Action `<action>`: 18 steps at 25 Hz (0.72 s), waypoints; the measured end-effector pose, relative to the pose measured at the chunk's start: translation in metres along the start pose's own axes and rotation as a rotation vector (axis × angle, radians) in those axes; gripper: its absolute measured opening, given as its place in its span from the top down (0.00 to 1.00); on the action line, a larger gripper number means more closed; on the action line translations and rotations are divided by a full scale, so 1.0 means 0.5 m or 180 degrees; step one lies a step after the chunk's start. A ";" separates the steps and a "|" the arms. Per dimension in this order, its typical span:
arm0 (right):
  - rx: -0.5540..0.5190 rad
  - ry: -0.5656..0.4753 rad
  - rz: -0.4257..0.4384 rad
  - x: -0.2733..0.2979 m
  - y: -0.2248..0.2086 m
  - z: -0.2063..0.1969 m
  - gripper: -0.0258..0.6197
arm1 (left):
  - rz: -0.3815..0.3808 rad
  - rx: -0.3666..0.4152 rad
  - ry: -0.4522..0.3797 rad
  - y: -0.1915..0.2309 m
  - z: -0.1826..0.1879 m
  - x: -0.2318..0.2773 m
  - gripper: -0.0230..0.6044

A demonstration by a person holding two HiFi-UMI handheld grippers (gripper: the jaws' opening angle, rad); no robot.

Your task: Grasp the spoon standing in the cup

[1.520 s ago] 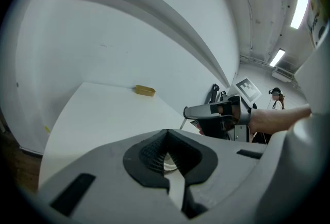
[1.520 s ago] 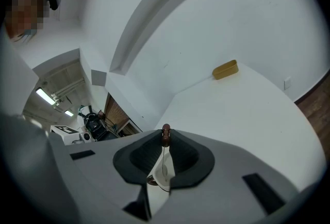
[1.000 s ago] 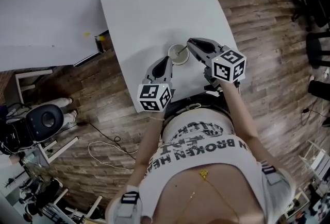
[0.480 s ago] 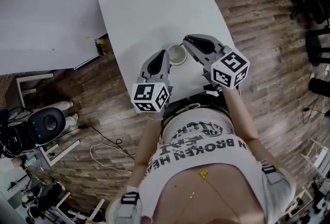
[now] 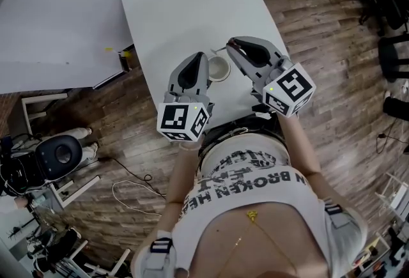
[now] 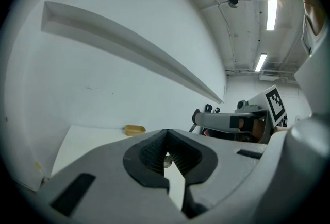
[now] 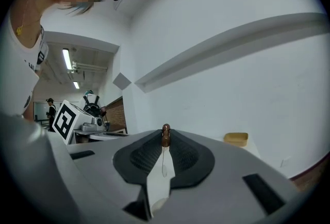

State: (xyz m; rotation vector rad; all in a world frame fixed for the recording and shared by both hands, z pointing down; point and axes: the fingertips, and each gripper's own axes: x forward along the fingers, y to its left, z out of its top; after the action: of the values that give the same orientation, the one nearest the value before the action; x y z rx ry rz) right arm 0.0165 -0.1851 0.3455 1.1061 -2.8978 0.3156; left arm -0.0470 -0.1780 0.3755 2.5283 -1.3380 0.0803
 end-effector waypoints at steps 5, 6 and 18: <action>-0.0230 -0.0143 -0.0042 -0.006 0.010 0.038 0.90 | -0.0001 0.0179 -0.0129 -0.011 0.045 0.001 0.96; -0.0276 -0.0172 -0.0055 -0.008 0.013 0.045 0.90 | -0.0004 0.0203 -0.0158 -0.014 0.053 0.000 0.96; -0.0653 -0.0429 -0.0166 -0.024 0.038 0.114 0.90 | -0.0020 0.0455 -0.0366 -0.045 0.114 -0.010 0.96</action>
State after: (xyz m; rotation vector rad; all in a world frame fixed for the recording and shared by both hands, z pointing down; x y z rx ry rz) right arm 0.0159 -0.1745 0.2850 1.2081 -2.9248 -0.0598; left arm -0.0364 -0.1772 0.3152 2.6926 -1.4143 0.0307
